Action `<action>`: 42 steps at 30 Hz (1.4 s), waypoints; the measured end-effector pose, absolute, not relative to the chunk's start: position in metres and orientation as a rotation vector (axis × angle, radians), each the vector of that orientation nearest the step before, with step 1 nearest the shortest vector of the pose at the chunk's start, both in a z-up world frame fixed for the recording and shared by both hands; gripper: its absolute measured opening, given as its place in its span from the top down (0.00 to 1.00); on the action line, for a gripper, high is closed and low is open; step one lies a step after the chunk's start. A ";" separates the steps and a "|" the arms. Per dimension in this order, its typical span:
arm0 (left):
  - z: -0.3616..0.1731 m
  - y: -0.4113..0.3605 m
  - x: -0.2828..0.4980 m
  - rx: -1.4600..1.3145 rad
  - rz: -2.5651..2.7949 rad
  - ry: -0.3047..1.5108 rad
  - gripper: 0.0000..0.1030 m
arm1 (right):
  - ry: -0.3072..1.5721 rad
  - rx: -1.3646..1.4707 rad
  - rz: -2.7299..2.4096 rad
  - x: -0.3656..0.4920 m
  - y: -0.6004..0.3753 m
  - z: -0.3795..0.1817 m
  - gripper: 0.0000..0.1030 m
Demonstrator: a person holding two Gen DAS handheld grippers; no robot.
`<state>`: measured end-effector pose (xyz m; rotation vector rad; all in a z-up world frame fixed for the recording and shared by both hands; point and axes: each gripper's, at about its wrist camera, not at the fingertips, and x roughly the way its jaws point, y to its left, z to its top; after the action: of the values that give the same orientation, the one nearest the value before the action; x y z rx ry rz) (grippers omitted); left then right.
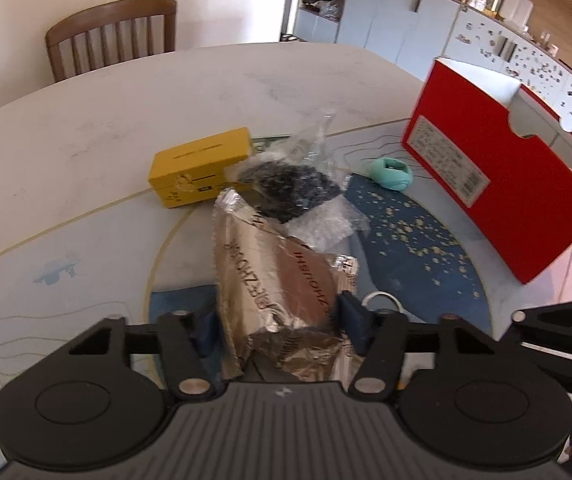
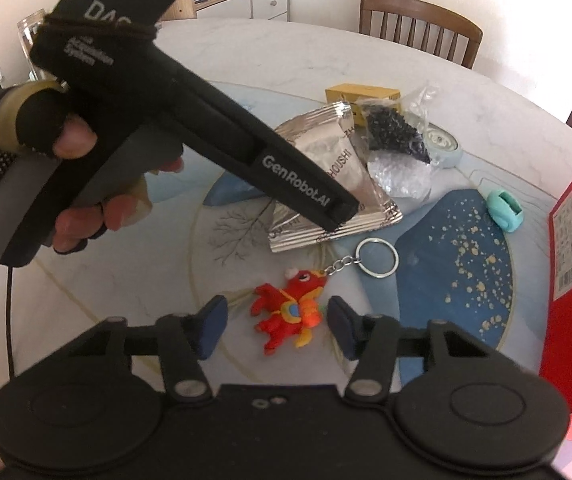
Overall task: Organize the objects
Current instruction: 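Grasp silver foil bag with left gripper while right grasps red dragon keychain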
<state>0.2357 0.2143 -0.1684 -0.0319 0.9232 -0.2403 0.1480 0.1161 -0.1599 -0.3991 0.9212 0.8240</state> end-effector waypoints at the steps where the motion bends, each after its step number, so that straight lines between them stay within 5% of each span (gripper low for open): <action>1: -0.168 0.212 0.234 -0.017 -0.238 0.919 0.46 | 0.917 -0.405 0.817 0.150 0.116 -0.159 0.56; 6: -0.165 0.205 0.228 0.019 -0.245 0.921 0.49 | 0.921 -0.394 0.809 0.152 0.111 -0.157 0.64; 42: -0.037 0.139 0.186 -0.028 -0.274 0.848 0.50 | 0.677 -0.068 0.731 0.183 -0.037 -0.018 0.65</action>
<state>0.1859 0.1394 -0.0372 -0.0278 0.8480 -0.2743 0.1834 -0.0372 -0.0182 -0.0679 0.6775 0.7307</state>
